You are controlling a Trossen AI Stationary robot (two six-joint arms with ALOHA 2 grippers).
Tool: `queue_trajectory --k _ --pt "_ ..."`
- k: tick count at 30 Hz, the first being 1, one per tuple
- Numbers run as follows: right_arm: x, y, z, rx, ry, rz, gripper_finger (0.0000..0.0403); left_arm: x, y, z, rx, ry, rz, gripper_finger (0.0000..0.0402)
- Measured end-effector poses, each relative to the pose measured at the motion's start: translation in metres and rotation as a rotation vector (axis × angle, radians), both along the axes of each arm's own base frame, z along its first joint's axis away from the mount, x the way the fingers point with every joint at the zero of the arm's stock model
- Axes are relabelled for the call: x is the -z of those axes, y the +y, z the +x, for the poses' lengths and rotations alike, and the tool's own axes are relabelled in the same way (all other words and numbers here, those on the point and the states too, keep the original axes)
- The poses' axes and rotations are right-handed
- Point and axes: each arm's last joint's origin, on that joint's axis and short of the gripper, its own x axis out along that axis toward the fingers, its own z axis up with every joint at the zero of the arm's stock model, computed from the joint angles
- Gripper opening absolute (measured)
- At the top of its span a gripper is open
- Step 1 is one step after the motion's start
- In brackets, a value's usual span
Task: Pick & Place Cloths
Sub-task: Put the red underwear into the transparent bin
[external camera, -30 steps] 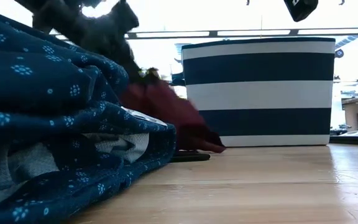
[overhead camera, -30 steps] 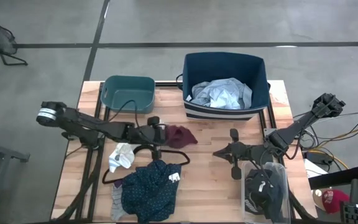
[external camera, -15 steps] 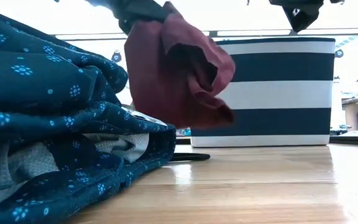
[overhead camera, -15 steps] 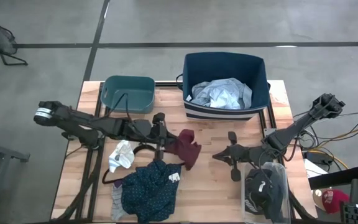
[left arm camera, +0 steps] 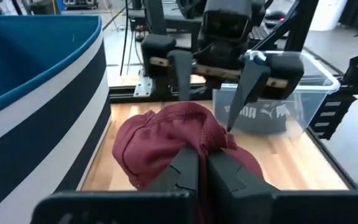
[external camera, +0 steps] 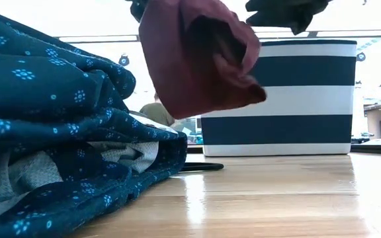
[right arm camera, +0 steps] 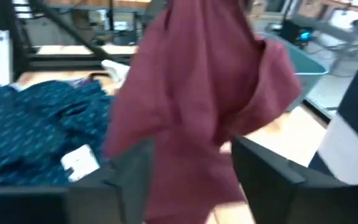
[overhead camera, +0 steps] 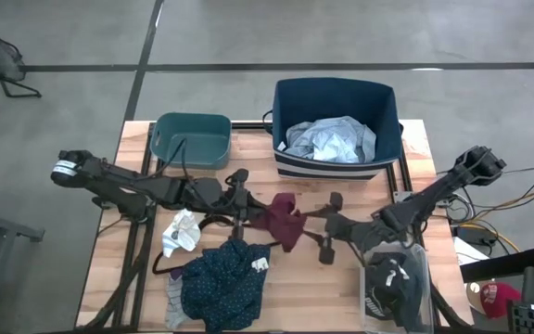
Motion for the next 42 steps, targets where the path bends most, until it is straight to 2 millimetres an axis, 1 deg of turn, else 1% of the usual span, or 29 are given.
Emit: queue_trajectory --k 4,8,12,16,19,22,25,27,29,30,32,34,38,42 --pt "0.002 0.004 0.015 0.011 0.018 -0.023 0.0289 -0.004 -0.003 0.001 0.03 -0.05 -0.008 0.0011" --pt "0.0 0.005 0.033 0.02 0.033 -0.073 0.0332 -0.006 -0.005 0.005 0.077 -0.097 -0.021 0.0013" --pt "-0.005 0.011 0.051 0.001 0.048 -0.145 0.0354 -0.001 -0.008 0.013 0.116 -0.115 -0.023 0.001" --pt "-0.01 0.018 0.065 -0.004 0.065 -0.171 0.0353 0.004 -0.011 0.019 0.158 -0.13 -0.031 0.0015" --pt "-0.009 0.021 0.073 0.019 0.101 -0.194 0.0326 0.003 -0.013 0.021 0.183 -0.151 -0.037 0.0021" --pt "-0.008 0.024 0.081 0.039 0.119 -0.217 0.0273 0.003 -0.014 0.021 0.212 -0.161 -0.031 0.0022" --pt "-0.008 0.028 0.09 0.034 0.122 -0.238 0.0193 0.002 -0.014 0.021 0.214 -0.166 -0.034 0.0023" --pt "-0.009 0.03 0.093 0.048 0.135 -0.261 0.0129 0.002 -0.014 0.021 0.214 -0.161 -0.036 0.0024" --pt "-0.009 0.03 0.094 0.082 0.165 -0.298 0.0057 0.004 -0.014 0.021 0.22 -0.14 -0.041 0.0024" --pt "-0.009 0.03 0.093 0.094 0.19 -0.323 0.0034 0.006 -0.014 0.02 0.221 -0.123 -0.051 0.0024" --pt "-0.011 0.031 0.091 0.1 0.216 -0.322 0.0024 0.009 -0.014 0.02 0.219 -0.086 -0.062 0.0025" --pt "-0.015 0.032 0.085 0.098 0.246 -0.315 0.0018 0.012 -0.014 0.019 0.216 -0.055 -0.066 0.0025" --pt "-0.035 0.036 0.068 0.093 0.294 -0.273 0.0015 0.019 -0.014 0.018 0.211 0.025 -0.065 0.0032" --pt "-0.055 0.038 0.05 0.081 0.371 -0.18 0.0014 0.024 -0.013 0.015 0.191 0.102 -0.121 0.0058"
